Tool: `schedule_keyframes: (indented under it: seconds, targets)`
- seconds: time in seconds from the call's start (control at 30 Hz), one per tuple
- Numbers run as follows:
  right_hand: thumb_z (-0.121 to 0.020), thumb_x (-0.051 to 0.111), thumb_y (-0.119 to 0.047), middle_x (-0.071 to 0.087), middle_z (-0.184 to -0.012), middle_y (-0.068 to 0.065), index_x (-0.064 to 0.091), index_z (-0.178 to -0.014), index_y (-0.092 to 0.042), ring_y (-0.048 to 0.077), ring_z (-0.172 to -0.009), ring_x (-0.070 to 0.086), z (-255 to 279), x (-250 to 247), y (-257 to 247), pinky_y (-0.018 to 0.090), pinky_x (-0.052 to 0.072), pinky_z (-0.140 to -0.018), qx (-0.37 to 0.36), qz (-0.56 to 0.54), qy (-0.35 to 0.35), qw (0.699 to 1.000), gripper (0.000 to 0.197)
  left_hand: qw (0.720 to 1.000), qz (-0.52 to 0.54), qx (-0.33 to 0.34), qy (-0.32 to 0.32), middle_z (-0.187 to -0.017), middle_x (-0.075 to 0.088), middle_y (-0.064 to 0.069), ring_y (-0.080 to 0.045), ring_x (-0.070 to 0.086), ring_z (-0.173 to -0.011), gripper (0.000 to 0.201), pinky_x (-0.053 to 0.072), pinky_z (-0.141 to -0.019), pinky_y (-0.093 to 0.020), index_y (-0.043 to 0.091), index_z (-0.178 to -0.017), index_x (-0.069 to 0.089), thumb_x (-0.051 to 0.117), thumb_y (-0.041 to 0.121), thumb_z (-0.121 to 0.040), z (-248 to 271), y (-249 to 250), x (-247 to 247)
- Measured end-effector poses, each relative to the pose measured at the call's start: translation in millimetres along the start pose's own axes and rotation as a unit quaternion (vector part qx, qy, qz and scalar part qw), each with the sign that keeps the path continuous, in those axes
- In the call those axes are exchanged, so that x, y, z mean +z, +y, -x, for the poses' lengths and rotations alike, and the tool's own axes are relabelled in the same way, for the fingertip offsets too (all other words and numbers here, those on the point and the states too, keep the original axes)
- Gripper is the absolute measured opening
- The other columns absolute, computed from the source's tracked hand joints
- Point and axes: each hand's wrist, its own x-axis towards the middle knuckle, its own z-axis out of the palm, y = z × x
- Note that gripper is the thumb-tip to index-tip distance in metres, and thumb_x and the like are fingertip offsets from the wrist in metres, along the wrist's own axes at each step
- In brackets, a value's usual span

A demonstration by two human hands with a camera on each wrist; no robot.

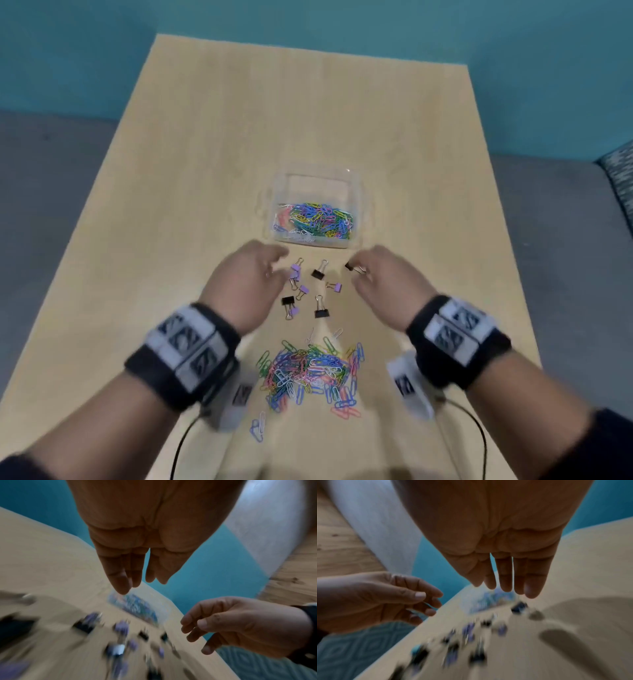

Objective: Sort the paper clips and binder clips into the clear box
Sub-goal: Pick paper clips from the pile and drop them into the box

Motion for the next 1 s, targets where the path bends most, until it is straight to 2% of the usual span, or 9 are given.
schedule_keyframes:
  seconds: [0.1, 0.23, 0.37, 0.43, 0.53, 0.67, 0.8, 0.9, 1.0]
  targets:
    - [-0.083, 0.051, -0.028, 0.048, -0.118, 0.005, 0.051, -0.122, -0.019, 0.029, -0.108, 0.046, 66, 43, 11, 0.037, 0.040, -0.092, -0.003, 0.026, -0.078, 0.997, 0.040, 0.997, -0.051, -0.009, -0.063, -0.103, 0.054, -0.003, -0.026, 0.058, -0.089, 0.047, 0.044, -0.080, -0.032, 0.018, -0.118, 0.058, 0.062, 0.033, -0.074, 79, -19, 23]
    - [-0.073, 0.062, -0.054, 0.032, -0.120, -0.009, 0.025, -0.137, -0.039, 0.018, -0.108, 0.038, 123, 78, 14, 0.028, 0.040, -0.090, 0.037, -0.012, -0.087, 0.995, 0.075, 0.974, -0.061, -0.113, -0.184, -0.107, 0.030, 0.008, -0.022, 0.053, -0.094, 0.084, 0.040, -0.075, -0.026, 0.031, -0.143, 0.023, 0.063, 0.031, -0.069, 153, -50, 51]
    - [-0.073, 0.069, -0.050, 0.024, -0.129, -0.007, 0.007, -0.143, -0.042, 0.019, -0.113, 0.034, 117, 95, 2, 0.030, 0.042, -0.092, 0.026, 0.015, -0.063, 0.998, 0.094, 0.988, -0.044, -0.064, -0.134, -0.113, 0.027, 0.011, -0.014, 0.047, -0.095, 0.094, 0.037, -0.077, -0.021, 0.047, -0.140, 0.004, 0.066, 0.021, -0.073, 153, -48, 71]
    - [-0.076, 0.069, -0.044, 0.024, -0.131, -0.004, 0.010, -0.143, -0.040, 0.021, -0.113, 0.034, 104, 101, -8, 0.031, 0.042, -0.092, 0.001, 0.035, -0.061, 0.998, 0.090, 0.993, -0.040, -0.032, -0.107, -0.118, 0.031, 0.007, -0.017, 0.046, -0.097, 0.089, 0.043, -0.082, -0.026, 0.043, -0.139, 0.010, 0.069, 0.022, -0.076, 136, -42, 77]
    - [-0.083, 0.063, -0.034, 0.031, -0.129, 0.002, 0.032, -0.138, -0.030, 0.025, -0.110, 0.039, 84, 108, -19, 0.033, 0.045, -0.087, -0.027, 0.055, -0.048, 0.997, 0.063, 0.989, -0.100, -0.007, -0.112, -0.123, 0.033, 0.001, -0.022, 0.044, -0.105, 0.073, 0.047, -0.086, -0.036, 0.036, -0.139, 0.025, 0.068, 0.029, -0.079, 111, -32, 81]
    - [-0.079, 0.064, -0.011, 0.043, -0.104, 0.004, 0.051, -0.100, -0.019, 0.025, -0.084, 0.046, 72, 108, -24, 0.034, 0.042, -0.057, -0.049, 0.084, -0.044, 0.994, 0.026, 0.982, -0.147, 0.020, -0.121, -0.104, 0.038, 0.000, -0.022, 0.043, -0.087, 0.029, 0.047, -0.071, -0.036, 0.027, -0.110, 0.049, 0.062, 0.025, -0.083, 93, -25, 87]
    - [-0.070, 0.053, 0.008, 0.041, -0.102, 0.007, 0.048, -0.097, -0.014, 0.029, -0.084, 0.046, 71, 98, -24, 0.034, 0.029, -0.061, -0.065, 0.125, -0.071, 0.987, 0.035, 0.977, -0.178, 0.036, -0.111, -0.086, 0.040, -0.001, -0.018, 0.037, -0.065, 0.019, 0.037, -0.050, -0.033, 0.020, -0.089, 0.055, 0.064, 0.008, -0.076, 88, -32, 87]
    - [-0.065, 0.057, 0.007, 0.042, -0.105, 0.008, 0.048, -0.101, -0.012, 0.028, -0.086, 0.046, 75, 87, -23, 0.034, 0.027, -0.064, -0.064, 0.126, -0.075, 0.987, 0.042, 0.976, -0.181, 0.045, -0.108, -0.083, 0.045, -0.001, -0.020, 0.042, -0.065, 0.020, 0.032, -0.052, -0.031, 0.019, -0.089, 0.059, 0.062, 0.005, -0.076, 88, -34, 85]
    - [-0.062, 0.060, 0.004, 0.043, -0.097, 0.005, 0.048, -0.097, -0.015, 0.025, -0.072, 0.037, 76, 89, -16, 0.032, 0.025, -0.059, -0.063, 0.142, -0.075, 0.985, 0.042, 0.978, -0.171, 0.047, -0.111, -0.076, 0.045, 0.001, -0.022, 0.048, -0.061, 0.020, 0.034, -0.048, -0.031, 0.020, -0.085, 0.060, 0.065, 0.005, -0.073, 91, -33, 79]
